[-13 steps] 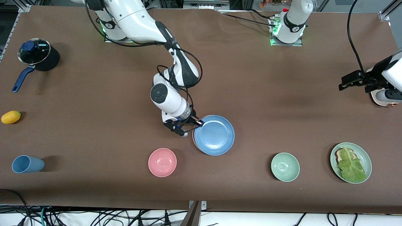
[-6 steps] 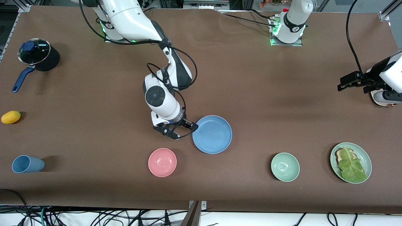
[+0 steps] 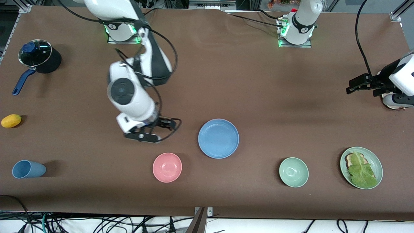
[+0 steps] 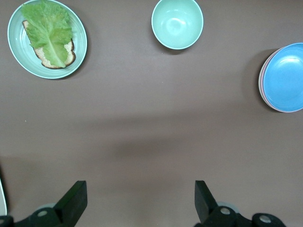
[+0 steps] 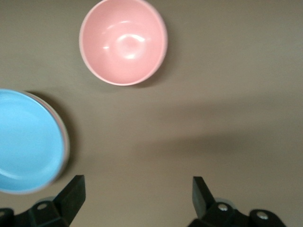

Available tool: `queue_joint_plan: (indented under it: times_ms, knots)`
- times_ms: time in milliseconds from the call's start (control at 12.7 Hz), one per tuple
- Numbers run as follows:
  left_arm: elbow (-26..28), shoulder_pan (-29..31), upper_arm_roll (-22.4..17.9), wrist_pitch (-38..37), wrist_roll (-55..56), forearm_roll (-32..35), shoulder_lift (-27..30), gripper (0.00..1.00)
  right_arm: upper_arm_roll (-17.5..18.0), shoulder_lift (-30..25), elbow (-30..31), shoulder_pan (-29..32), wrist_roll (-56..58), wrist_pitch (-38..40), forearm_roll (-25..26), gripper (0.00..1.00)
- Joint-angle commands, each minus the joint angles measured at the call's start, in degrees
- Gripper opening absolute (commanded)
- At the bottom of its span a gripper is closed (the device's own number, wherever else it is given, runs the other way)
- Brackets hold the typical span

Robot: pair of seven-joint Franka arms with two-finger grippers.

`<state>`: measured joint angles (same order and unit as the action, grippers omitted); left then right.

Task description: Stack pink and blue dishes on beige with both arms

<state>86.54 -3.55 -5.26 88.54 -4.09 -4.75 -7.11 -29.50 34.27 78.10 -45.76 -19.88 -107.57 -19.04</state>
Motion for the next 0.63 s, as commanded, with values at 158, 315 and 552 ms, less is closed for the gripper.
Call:
queue_joint_plan:
  times_ms: [158,315,552]
  knots:
    - [0.91,-0.05,-0.01,0.49,-0.30,-0.52,1.04,1.00,-12.58,-6.75,-2.06,-0.12,24.49,20.44,0.85,1.00]
    - [1.00,0.03,0.77,0.32,-0.39,-0.52,1.48,1.00,-12.34,-11.75,-1.90,2.15,27.17,24.58,2.60,1.00]
    - [1.09,0.21,1.13,0.14,-0.30,-0.43,1.57,1.00,0.44,-17.99,-1.82,14.24,27.09,29.95,10.64,1.00]
